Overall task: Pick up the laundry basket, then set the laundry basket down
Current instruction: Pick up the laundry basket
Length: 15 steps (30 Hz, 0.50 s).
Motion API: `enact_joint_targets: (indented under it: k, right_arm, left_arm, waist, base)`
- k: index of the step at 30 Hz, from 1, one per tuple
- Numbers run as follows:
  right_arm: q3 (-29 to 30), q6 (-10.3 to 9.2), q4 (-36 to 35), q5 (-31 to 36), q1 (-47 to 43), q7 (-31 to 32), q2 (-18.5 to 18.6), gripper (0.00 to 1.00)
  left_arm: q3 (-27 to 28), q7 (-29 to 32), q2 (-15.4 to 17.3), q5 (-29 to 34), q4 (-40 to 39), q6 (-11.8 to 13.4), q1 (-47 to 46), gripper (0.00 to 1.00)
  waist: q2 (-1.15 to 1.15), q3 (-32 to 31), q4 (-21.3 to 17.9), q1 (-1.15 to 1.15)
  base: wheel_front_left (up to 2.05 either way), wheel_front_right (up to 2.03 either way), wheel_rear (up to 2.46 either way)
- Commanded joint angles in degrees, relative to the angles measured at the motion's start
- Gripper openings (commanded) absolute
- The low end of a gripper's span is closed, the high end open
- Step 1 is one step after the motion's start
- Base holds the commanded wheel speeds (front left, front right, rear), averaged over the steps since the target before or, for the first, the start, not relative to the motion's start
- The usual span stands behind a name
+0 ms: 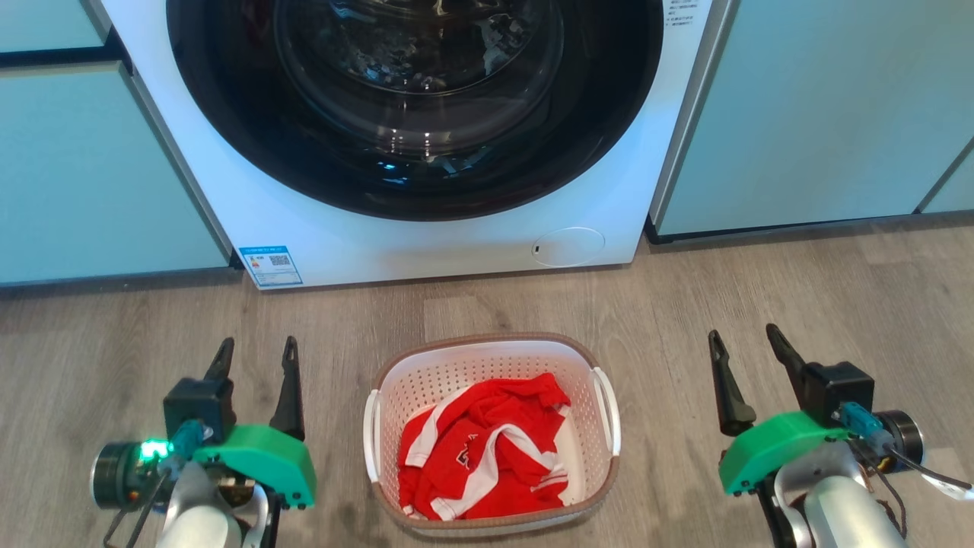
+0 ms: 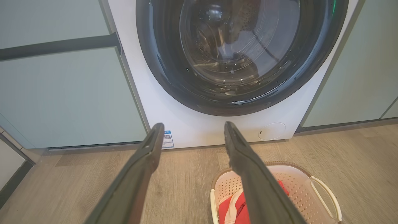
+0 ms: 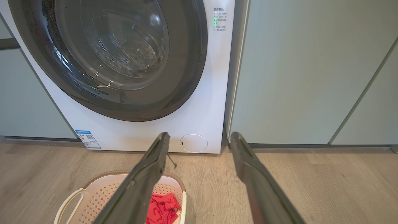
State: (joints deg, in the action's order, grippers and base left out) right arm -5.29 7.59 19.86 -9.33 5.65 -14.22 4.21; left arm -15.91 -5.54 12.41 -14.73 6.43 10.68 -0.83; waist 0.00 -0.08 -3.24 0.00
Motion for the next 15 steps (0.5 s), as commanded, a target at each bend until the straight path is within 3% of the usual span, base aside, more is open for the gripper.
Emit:
enact_joint_targets:
  k: [1, 15]
  right_arm:
    - [-1.31, -0.1, -1.44, -0.38, 2.7, -0.78, 0.6, 1.0]
    - [-2.12, -0.1, 0.47, -1.09, 5.86, -0.78, 0.04, 1.0]
  left_arm:
    - [2.18, -0.45, 1.39, -0.29, -1.71, 0.37, -1.97, 1.0]
    - [1.75, -1.81, 1.03, -2.06, 1.81, -1.5, -6.14, 1.0]
  waist:
    - [0.0, 0.02, 0.01, 0.0]
    - [0.0, 6.73, -0.63, 0.0]
  base:
    - [0.0, 0.0, 0.0]
    - [0.0, 0.0, 0.0]
